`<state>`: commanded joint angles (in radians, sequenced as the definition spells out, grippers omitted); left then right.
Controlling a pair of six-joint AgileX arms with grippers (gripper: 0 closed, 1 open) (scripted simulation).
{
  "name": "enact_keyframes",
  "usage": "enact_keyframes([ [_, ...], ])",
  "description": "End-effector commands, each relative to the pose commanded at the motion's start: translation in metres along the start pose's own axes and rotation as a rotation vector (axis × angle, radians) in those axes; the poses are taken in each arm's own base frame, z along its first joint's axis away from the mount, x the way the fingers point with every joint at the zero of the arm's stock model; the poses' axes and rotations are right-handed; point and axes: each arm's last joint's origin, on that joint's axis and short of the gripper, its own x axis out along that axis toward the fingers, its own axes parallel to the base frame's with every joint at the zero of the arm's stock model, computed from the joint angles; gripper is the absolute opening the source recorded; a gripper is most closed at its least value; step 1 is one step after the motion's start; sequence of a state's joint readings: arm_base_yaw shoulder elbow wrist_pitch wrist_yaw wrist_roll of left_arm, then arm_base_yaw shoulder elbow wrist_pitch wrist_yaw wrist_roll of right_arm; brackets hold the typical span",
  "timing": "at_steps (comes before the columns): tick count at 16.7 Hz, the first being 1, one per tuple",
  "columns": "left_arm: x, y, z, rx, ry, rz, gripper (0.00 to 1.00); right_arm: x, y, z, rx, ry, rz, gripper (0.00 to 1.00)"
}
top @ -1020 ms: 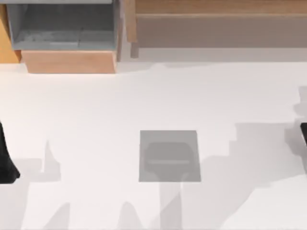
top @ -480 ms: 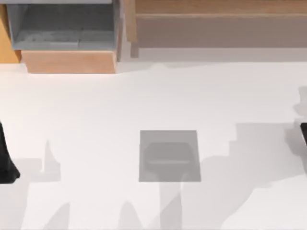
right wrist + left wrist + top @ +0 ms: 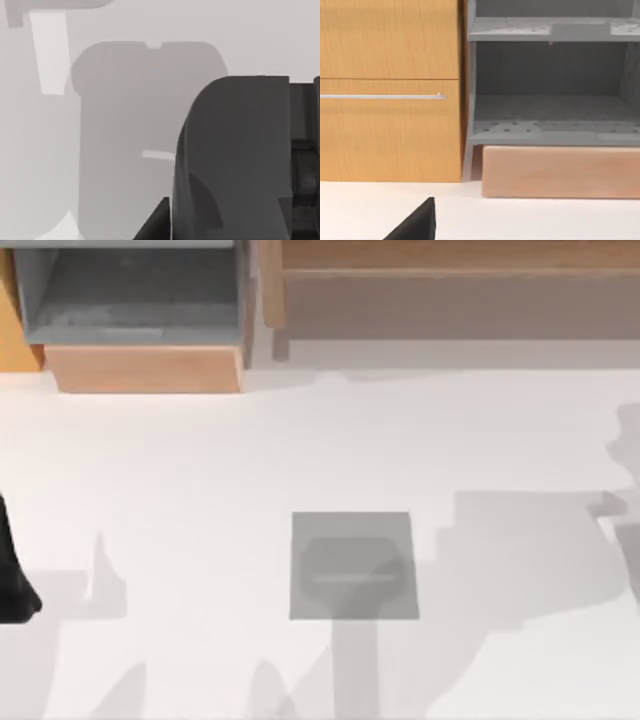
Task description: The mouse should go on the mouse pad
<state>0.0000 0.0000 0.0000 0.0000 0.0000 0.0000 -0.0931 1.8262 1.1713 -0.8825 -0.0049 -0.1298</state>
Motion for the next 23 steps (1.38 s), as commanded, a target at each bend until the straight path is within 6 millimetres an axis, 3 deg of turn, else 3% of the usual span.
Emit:
enact_keyframes([
  [6, 0.000, 0.000, 0.000, 0.000, 0.000, 0.000, 1.00, -0.059, 0.000, -0.004, 0.005, -0.006, -0.001, 0.00],
  [11, 0.000, 0.000, 0.000, 0.000, 0.000, 0.000, 1.00, -0.058, 0.001, -0.003, 0.006, -0.002, 0.000, 0.00],
  [14, 0.000, 0.000, 0.000, 0.000, 0.000, 0.000, 1.00, -0.054, 0.018, 0.010, 0.015, 0.029, -0.001, 0.00],
  [16, 0.000, 0.000, 0.000, 0.000, 0.000, 0.000, 1.00, -0.050, 0.043, 0.029, 0.031, 0.042, -0.005, 0.00],
  [18, 0.000, 0.000, 0.000, 0.000, 0.000, 0.000, 1.00, -0.047, 0.083, 0.047, 0.043, 0.038, -0.010, 0.00],
  [20, 0.000, 0.000, 0.000, 0.000, 0.000, 0.000, 1.00, -0.046, 0.140, 0.054, 0.023, 0.025, -0.009, 0.00],
  [23, 0.000, 0.000, 0.000, 0.000, 0.000, 0.000, 1.00, -0.044, 0.233, 0.039, 0.007, 0.013, -0.006, 0.00],
])
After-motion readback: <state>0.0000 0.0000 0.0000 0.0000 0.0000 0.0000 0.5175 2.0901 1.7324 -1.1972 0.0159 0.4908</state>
